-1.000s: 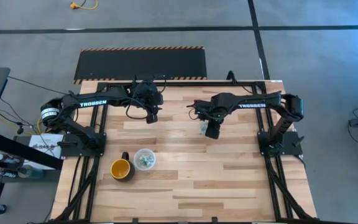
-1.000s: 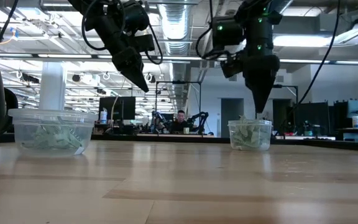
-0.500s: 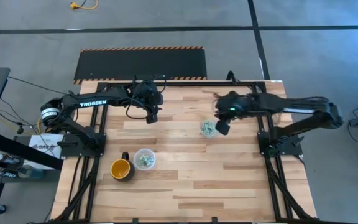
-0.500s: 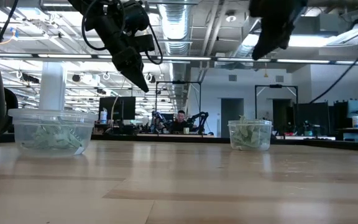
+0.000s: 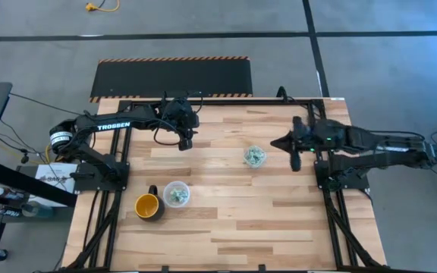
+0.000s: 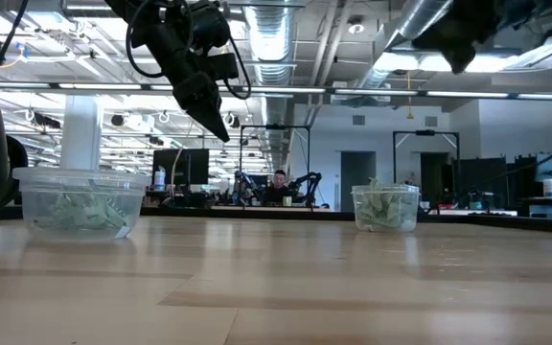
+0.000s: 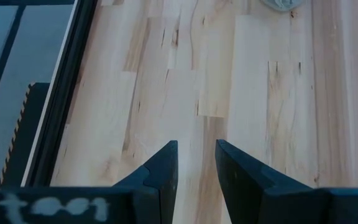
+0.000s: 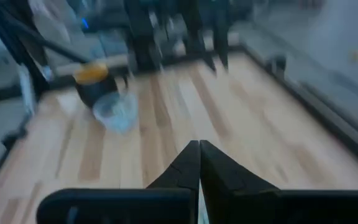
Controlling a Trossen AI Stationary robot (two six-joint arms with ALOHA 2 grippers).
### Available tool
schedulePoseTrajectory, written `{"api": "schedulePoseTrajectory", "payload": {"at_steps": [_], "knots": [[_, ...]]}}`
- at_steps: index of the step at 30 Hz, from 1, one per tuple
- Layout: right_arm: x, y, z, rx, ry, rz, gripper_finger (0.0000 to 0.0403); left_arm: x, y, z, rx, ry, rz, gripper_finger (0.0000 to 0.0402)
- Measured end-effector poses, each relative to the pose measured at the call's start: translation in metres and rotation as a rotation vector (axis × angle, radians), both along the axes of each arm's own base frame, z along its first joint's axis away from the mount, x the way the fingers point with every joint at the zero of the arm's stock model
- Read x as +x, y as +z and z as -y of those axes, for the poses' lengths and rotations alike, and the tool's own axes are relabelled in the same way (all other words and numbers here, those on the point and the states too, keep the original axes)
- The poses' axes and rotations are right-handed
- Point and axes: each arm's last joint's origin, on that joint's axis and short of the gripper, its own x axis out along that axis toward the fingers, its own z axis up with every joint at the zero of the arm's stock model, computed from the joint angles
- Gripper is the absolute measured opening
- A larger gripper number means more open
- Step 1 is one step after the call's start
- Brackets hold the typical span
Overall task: Pick and place Stevia / Truvia into bins
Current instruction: Return to Home Position
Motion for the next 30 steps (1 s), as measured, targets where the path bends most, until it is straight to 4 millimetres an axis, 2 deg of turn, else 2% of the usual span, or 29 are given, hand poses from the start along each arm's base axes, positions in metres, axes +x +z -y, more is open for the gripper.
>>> {"api": "schedulePoseTrajectory", "payload": {"at_steps": [12, 21, 27, 30], "knots": [[-0.075, 0.030, -0.007, -0.235, 0.024, 0.380, 0.0001, 0.002, 0.001, -0.001, 0.003, 0.009, 0.022, 0.0098], [-0.130, 0.023, -0.011, -0.255, -0.009, 0.492, 0.0000, 0.008, 0.007, -0.002, 0.020, 0.022, 0.112, 0.0098], [-0.133, 0.022, -0.012, -0.274, -0.011, 0.484, 0.0000, 0.008, 0.007, -0.002, 0.021, 0.022, 0.112, 0.0098], [-0.128, 0.014, -0.011, -0.248, -0.006, 0.453, 0.0000, 0.008, 0.007, -0.002, 0.002, 0.042, 0.120, 0.0098]]}}
